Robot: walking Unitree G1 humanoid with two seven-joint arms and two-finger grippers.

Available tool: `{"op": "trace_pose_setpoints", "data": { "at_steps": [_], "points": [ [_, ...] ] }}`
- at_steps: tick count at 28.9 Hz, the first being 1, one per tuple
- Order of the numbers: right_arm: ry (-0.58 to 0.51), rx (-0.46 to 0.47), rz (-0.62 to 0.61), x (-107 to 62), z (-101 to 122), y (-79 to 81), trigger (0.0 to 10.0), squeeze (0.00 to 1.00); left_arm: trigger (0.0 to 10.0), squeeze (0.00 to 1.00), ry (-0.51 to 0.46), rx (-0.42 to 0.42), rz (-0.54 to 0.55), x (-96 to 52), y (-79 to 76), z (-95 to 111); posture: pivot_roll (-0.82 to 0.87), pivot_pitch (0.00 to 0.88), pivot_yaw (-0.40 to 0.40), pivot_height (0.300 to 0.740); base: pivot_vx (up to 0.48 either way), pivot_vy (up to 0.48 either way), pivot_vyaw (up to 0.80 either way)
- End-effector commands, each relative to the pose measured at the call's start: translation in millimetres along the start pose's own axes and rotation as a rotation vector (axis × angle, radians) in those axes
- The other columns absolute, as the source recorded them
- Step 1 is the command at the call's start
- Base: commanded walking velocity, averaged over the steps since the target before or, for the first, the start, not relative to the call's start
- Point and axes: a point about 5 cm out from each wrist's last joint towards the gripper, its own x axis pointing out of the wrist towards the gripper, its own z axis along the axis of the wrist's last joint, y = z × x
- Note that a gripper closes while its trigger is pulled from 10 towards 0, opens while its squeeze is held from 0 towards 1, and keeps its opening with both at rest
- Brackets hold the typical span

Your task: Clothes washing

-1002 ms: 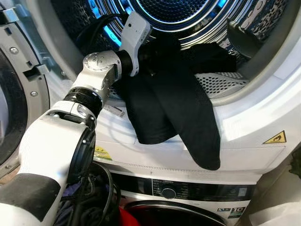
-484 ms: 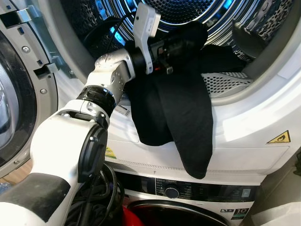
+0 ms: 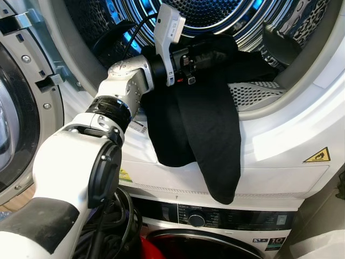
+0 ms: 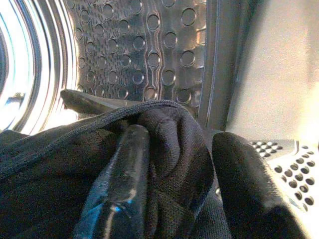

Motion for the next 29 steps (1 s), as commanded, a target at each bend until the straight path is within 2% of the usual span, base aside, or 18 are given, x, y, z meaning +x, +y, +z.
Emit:
{"op": "trace_pose_setpoints", "data": {
  "at_steps": [1, 5, 6, 7, 10, 11, 16, 17, 18, 19, 20, 21, 22, 26, 27, 29],
  "points": [
    [-0.027, 0.013, -0.003, 0.2, 4, -0.1, 10.0, 0.0, 10.0, 1.0, 0.04, 0.018, 0.004, -10.5, 4.7, -2, 0.04, 0.0, 0.158, 0.74, 0.0, 0.0, 0.0],
    [-0.087, 0.024, -0.014, -0.2, 16, -12.4, 10.0, 0.0, 10.0, 1.0, 0.047, 0.014, 0.013, -12.6, 5.3, -5, 0.04, 0.0, 0.149, 0.74, 0.0, 0.0, 0.0],
    [-0.121, 0.038, 0.015, -0.7, 22, -15.8, 10.0, 0.0, 10.0, 1.0, 0.049, 0.012, 0.013, -13.1, 5.2, -7, 0.03, 0.0, 0.147, 0.74, 0.0, 0.0, 0.0],
    [-0.142, 0.018, 0.083, -1.9, 26, -18.9, 10.0, 0.0, 10.0, 1.0, 0.053, 0.012, 0.013, -13.7, 5.1, -8, 0.03, 0.0, 0.143, 0.74, 0.0, 0.0, 0.0],
    [-0.15, -0.021, 0.188, -4.5, 27, -21.8, 10.0, 0.0, 10.0, 1.0, 0.057, 0.013, 0.017, -14.1, 5.2, -9, 0.03, 0.0, 0.14, 0.74, 0.0, 0.0, 0.0],
    [-0.144, -0.053, 0.265, -6.3, 25, -20.8, 10.0, 0.0, 10.0, 1.0, 0.055, 0.012, 0.019, -14.3, 5.4, -9, 0.03, 0.0, 0.139, 0.74, 0.0, 0.0, 0.0],
    [-0.192, -0.066, 0.493, -11.2, 35, -14.0, 10.0, 0.0, 10.0, 1.0, 0.051, 0.01, 0.016, -14.3, 5.1, -10, 0.03, 0.0, 0.125, 0.74, 0.0, 0.0, 0.0],
    [-0.211, -0.071, 0.595, -13.7, 41, -10.3, 10.0, 0.0, 10.0, 1.0, 0.051, 0.009, 0.02, -14.8, 5.4, -10, 0.03, 0.0, 0.122, 0.74, 0.0, 0.0, 0.0],
    [-0.211, -0.071, 0.595, -13.7, 41, -10.3, 10.0, 0.0, 10.0, 1.0, 0.051, 0.009, 0.02, -14.8, 5.4, -10, 0.03, 0.0, 0.122, 0.74, 0.0, 0.0, 0.0],
    [-0.214, -0.103, 0.653, -15.5, 43, -8.3, 10.0, 0.0, 10.0, 1.0, 0.051, 0.008, 0.023, -15.3, 5.7, -11, 0.03, 0.0, 0.123, 0.74, 0.0, 0.0, 0.0],
    [-0.216, -0.184, 0.74, -18.9, 46, -5.6, 10.0, 0.0, 10.0, 1.0, 0.052, 0.007, 0.025, -15.8, 5.7, -12, 0.02, 0.0, 0.121, 0.74, 0.0, 0.0, 0.0],
    [-0.214, -0.201, 0.775, -20.2, 47, -4.9, 10.0, 0.0, 10.0, 1.0, 0.053, 0.006, 0.024, -16.0, 5.7, -12, 0.02, 0.0, 0.12, 0.74, 0.0, 0.0, 0.0],
    [-0.228, -0.21, 0.855, -23.7, 53, -3.3, 10.0, 0.0, 10.0, 1.0, 0.052, 0.006, 0.022, -16.0, 5.6, -12, 0.02, 0.0, 0.119, 0.74, 0.0, 0.0, 0.0],
    [-0.26, -0.215, 1.005, -31.8, 63, -0.5, 10.0, 0.0, 10.0, 1.0, 0.047, 0.005, 0.023, -16.1, 5.7, -11, 0.02, 0.0, 0.116, 0.74, 0.0, 0.0, 0.0],
    [-0.292, -0.233, 1.098, -38.7, 69, 2.1, 10.0, 0.0, 10.0, 1.0, 0.046, 0.004, 0.024, -16.2, 5.7, -12, 0.02, 0.0, 0.114, 0.74, 0.0, 0.0, 0.0],
    [-0.345, -0.249, 1.192, -48.9, 78, 5.0, 10.0, 0.0, 10.0, 1.0, 0.049, 0.005, 0.021, -16.5, 5.4, -13, 0.03, 0.0, 0.109, 0.74, 0.0, 0.0, 0.0]
  ]
}}
